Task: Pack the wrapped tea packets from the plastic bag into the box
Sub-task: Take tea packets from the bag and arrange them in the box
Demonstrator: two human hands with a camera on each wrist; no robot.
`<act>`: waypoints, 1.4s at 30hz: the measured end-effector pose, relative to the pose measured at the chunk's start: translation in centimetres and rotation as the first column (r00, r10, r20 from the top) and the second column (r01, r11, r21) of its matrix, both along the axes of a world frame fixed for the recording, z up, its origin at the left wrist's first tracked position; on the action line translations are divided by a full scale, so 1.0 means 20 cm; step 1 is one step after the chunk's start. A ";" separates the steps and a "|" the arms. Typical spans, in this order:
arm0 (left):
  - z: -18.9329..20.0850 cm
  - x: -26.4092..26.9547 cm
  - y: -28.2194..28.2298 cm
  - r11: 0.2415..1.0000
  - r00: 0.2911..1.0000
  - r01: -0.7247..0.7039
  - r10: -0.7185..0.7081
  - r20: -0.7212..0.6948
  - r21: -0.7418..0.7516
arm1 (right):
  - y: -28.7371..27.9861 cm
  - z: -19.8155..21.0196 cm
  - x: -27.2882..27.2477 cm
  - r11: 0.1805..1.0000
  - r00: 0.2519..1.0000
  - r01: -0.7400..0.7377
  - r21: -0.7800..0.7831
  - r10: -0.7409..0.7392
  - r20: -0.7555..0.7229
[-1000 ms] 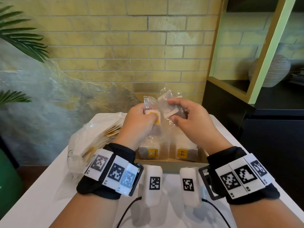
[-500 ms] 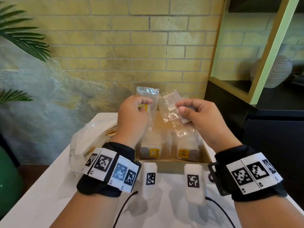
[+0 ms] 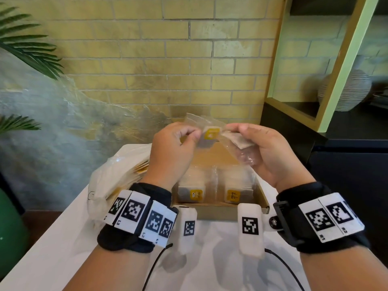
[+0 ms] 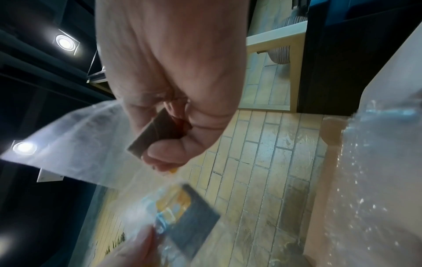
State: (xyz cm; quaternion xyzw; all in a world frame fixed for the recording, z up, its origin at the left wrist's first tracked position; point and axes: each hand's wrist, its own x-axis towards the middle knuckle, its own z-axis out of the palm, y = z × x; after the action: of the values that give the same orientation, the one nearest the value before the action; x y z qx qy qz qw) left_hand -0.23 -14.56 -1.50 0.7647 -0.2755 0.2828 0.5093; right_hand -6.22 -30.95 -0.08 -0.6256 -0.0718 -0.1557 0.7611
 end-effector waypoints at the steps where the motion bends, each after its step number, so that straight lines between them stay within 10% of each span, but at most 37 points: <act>1: 0.00 0.00 0.00 0.999 0.999 -0.023 0.021 -0.036 -0.049 | 0.00 0.00 0.00 1.000 1.000 0.027 -0.013 -0.027 0.001; 11: 0.00 -0.01 -0.02 0.990 0.967 0.002 -0.038 -0.254 -0.140 | 0.00 -0.01 0.01 0.946 0.985 0.173 -0.275 -0.172 0.027; 25: 0.02 -0.03 -0.04 0.973 0.949 0.054 -0.119 -0.292 -0.222 | -0.01 -0.01 0.03 0.851 0.882 0.471 -0.230 -0.451 0.139; 42: -0.02 -0.04 -0.06 0.959 0.858 0.251 -0.283 -0.429 -0.131 | 0.07 -0.06 0.04 0.887 0.982 0.162 -0.433 -0.190 -0.022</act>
State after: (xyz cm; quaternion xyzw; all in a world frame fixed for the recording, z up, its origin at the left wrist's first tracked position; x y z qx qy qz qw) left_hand -0.93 -15.74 -1.84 0.7449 -0.2454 0.0371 0.6193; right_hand -5.37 -29.64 -1.32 -0.7864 -0.0229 -0.1842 0.5892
